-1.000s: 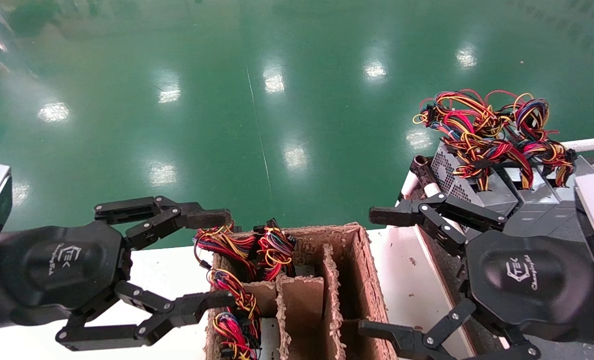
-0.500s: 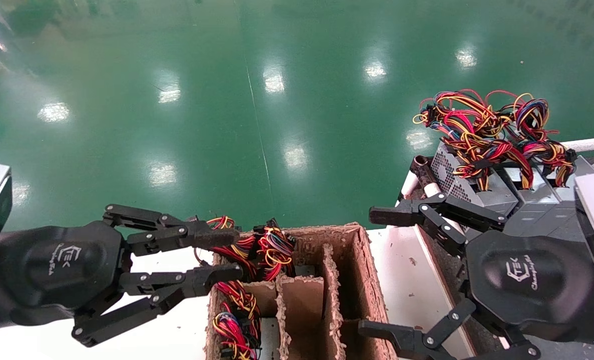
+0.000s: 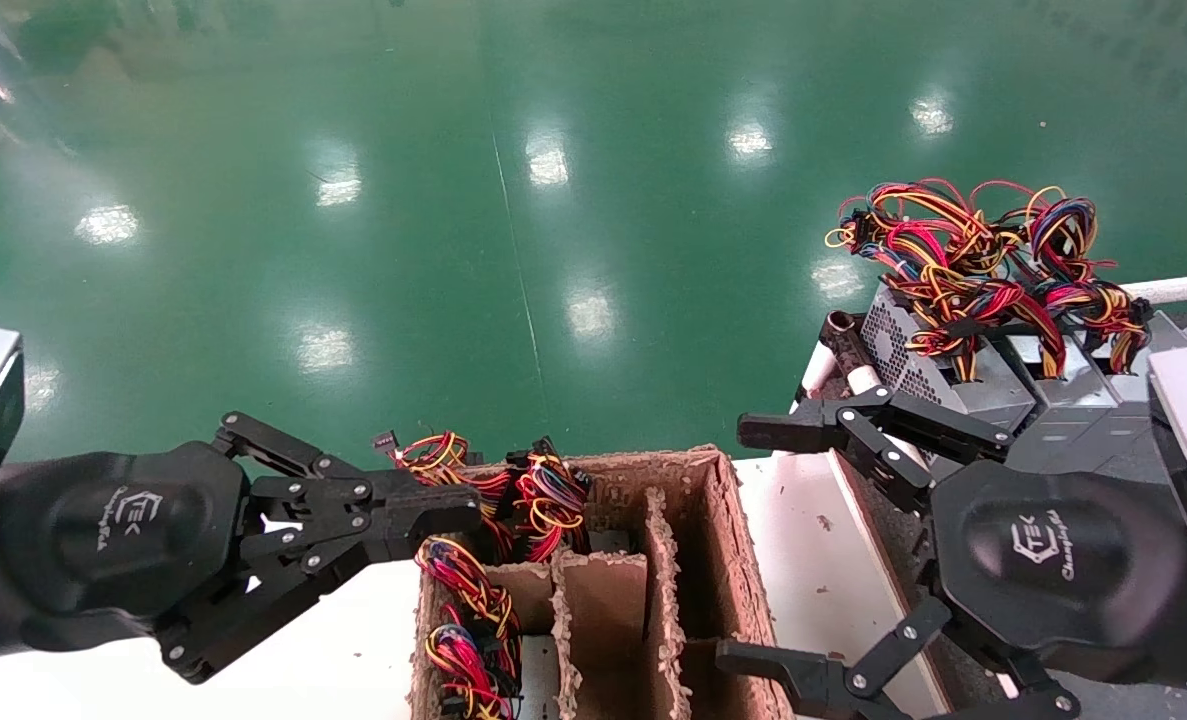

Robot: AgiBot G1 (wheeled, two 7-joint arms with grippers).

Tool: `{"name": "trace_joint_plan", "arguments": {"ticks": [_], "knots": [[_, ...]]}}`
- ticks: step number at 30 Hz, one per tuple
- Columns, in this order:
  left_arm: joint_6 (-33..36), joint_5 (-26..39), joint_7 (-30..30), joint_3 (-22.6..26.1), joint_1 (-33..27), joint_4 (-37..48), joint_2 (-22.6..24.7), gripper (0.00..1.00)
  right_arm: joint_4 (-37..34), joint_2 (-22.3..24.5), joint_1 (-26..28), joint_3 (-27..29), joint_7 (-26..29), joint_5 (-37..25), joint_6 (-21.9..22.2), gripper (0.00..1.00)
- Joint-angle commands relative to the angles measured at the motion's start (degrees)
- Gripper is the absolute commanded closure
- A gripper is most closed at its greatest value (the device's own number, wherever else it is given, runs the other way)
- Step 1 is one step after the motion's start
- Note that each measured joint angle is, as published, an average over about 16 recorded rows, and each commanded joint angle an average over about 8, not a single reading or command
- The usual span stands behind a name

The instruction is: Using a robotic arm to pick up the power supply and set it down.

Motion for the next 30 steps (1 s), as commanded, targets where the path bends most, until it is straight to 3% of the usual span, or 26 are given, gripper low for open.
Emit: {"name": "trace_joint_plan", "arguments": {"ticks": [1,3,4,15,30], "knots": [[0.00,0.00,0.00,0.00,0.00,0.00,0.00,0.28,0.00,0.00,0.00,0.00,0.00,0.00,0.00,0.00],[0.00,0.00,0.00,0.00,0.00,0.00,0.00,0.04,0.00,0.00,0.00,0.00,0.00,0.00,0.00,0.00],[0.00,0.00,0.00,0.00,0.00,0.00,0.00,0.00,0.00,0.00,0.00,0.00,0.00,0.00,0.00,0.00],[0.00,0.00,0.00,0.00,0.00,0.01,0.00,0.00,-0.31,-0.57,0.10,-0.65,0.14,-1.38,0.93,0.00],[0.01,-0.01,0.01,0.02,-0.01,0.02,0.00,0.00,-2.02,-7.33,4.30,-9.06,6.82,-13.34,3.91,0.00]]}}
